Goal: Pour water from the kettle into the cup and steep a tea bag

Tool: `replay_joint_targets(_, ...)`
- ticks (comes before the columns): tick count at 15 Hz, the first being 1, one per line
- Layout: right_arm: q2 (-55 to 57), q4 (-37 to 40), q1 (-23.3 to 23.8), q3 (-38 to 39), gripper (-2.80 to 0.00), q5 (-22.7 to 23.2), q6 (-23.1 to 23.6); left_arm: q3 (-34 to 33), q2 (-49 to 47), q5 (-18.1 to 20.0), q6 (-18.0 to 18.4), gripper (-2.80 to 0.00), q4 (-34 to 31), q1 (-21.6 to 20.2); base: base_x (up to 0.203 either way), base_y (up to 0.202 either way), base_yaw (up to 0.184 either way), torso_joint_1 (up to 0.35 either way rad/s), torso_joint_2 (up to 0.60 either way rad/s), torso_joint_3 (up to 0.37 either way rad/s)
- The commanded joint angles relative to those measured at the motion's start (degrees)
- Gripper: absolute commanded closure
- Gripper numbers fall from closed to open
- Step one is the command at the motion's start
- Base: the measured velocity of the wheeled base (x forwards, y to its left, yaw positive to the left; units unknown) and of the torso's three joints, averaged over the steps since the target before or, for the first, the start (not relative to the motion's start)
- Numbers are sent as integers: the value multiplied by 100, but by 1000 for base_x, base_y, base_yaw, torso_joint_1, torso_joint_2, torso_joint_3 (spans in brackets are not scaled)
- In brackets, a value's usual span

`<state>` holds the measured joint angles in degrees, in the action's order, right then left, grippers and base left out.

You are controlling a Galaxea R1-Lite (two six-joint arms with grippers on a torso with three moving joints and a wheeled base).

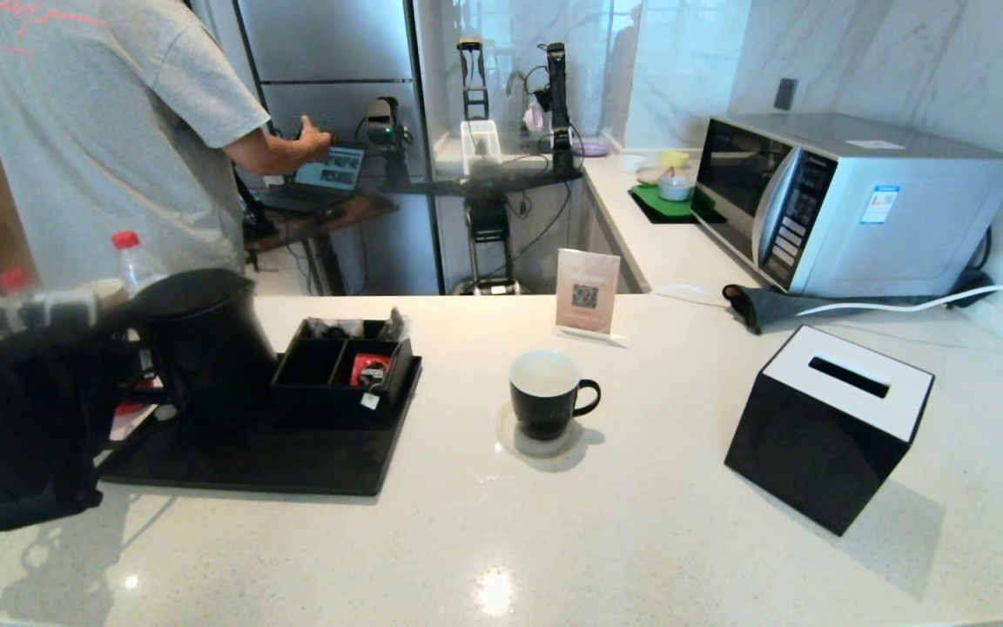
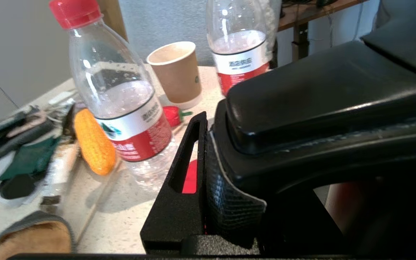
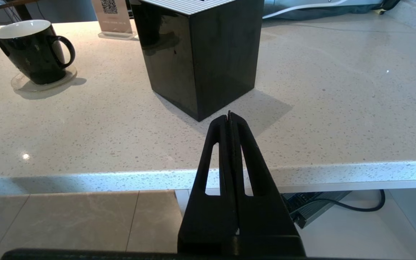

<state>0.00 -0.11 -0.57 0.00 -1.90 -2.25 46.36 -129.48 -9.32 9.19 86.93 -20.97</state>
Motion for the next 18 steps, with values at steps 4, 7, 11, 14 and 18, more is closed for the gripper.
replay_joint_targets(4, 0, 2, -4, 0, 0, -3, -4, -43, 445, -2, -288, 0, 302, -4, 0, 0, 0, 0, 0, 0)
replay_joint_targets(7, 0, -5, -3, 0, 0, -3, -4, -95, 707, -13, -343, 0, 302, -20, 0, 0, 0, 0, 0, 0)
replay_joint_targets(11, 0, 2, -4, 0, 0, -3, -4, -357, 1065, -34, -482, 0, 302, -40, 0, 0, 0, 0, 0, 0)
replay_joint_targets(14, 0, -7, -4, 0, 0, -3, -4, -714, 1403, -28, -548, 0, 302, -93, 0, 0, 0, 0, 0, 0)
replay_joint_targets(18, 0, -4, -3, 0, 0, -3, -4, -952, 1819, -15, -566, 0, 302, -110, 0, 0, 0, 0, 0, 0)
